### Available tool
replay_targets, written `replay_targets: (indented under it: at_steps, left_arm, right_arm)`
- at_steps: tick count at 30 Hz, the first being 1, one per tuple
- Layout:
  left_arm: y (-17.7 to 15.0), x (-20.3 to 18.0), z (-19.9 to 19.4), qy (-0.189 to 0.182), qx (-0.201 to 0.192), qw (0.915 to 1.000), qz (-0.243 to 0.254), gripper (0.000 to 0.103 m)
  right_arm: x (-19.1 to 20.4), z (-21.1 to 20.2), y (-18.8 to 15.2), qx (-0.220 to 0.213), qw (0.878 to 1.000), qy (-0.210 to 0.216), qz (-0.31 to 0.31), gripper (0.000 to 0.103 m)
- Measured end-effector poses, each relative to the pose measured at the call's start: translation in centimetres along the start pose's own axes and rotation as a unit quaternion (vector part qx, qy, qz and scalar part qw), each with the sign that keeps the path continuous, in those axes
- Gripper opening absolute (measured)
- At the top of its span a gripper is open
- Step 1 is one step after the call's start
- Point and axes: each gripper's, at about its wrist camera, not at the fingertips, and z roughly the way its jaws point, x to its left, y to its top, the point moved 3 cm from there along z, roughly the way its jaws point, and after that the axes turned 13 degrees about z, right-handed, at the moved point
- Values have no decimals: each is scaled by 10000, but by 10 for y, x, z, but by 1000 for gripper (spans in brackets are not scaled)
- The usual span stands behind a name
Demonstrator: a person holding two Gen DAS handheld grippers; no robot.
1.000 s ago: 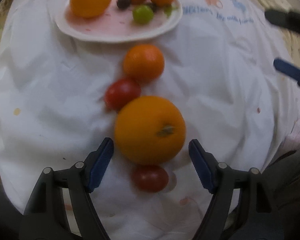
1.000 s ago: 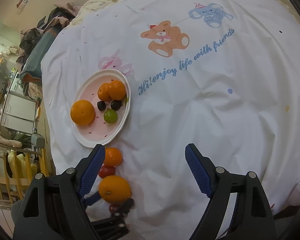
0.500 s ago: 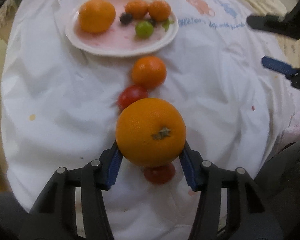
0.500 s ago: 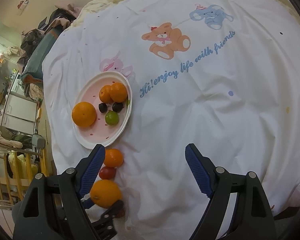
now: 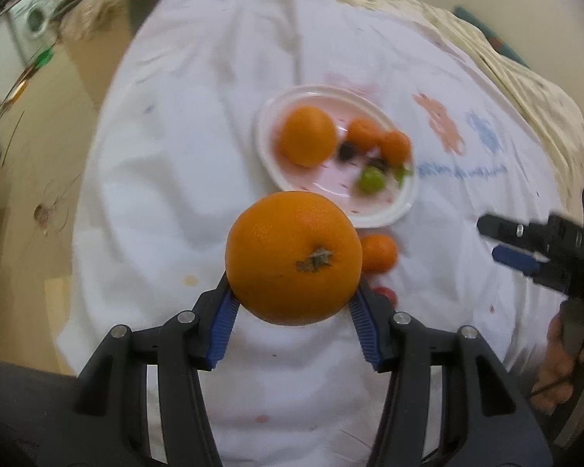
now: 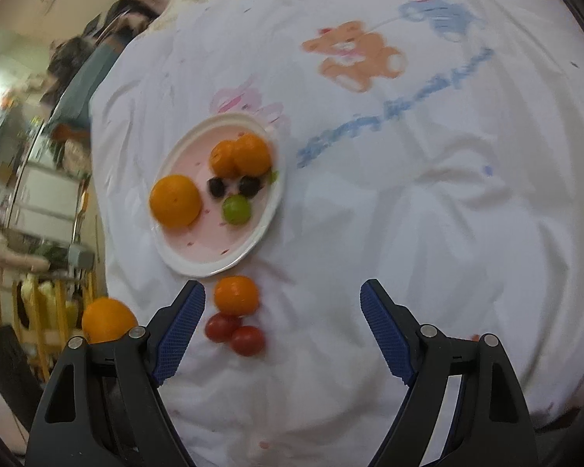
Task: Organize fruits
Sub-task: 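Lift the large orange with the left gripper while the right gripper grasps a mandarin, then carry the orange and mandarin over the plate, lower them and open both grippers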
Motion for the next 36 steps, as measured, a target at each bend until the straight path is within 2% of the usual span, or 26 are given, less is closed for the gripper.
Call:
replay_targets:
  at_steps: [10,14,15,16,18,27,36]
  left_arm:
    - [-7,19,3,83,11,9999,-87,50]
    - [-10,25,3,133,28,9999,-49,50]
    - [-11,25,5,154,42,9999,-29,50]
    - [-12,25,6,174,63,9998,-16,50]
    - [-12,26,9,155,102,9998,-59,50]
    - [-8,18,10,174,19,9998,15,50]
    - [-8,18,14,319,20,9995,-4,50]
  right_arm:
    - [39,77,-19,805,9940,-309,-674,72]
    - [44,100,-23,939,9905,-541,-845,68]
    - [44,102,-24,956,9898,-591,-872,64]
    - [46,104,-25,1011,9894,-508,-914,54]
    - [48,103,-26,1078,9891,-349,-941,45]
    - [45,79,-21,842,9924,-42,-891,44]
    - [19,41,-7,507,9967,254,-577,44]
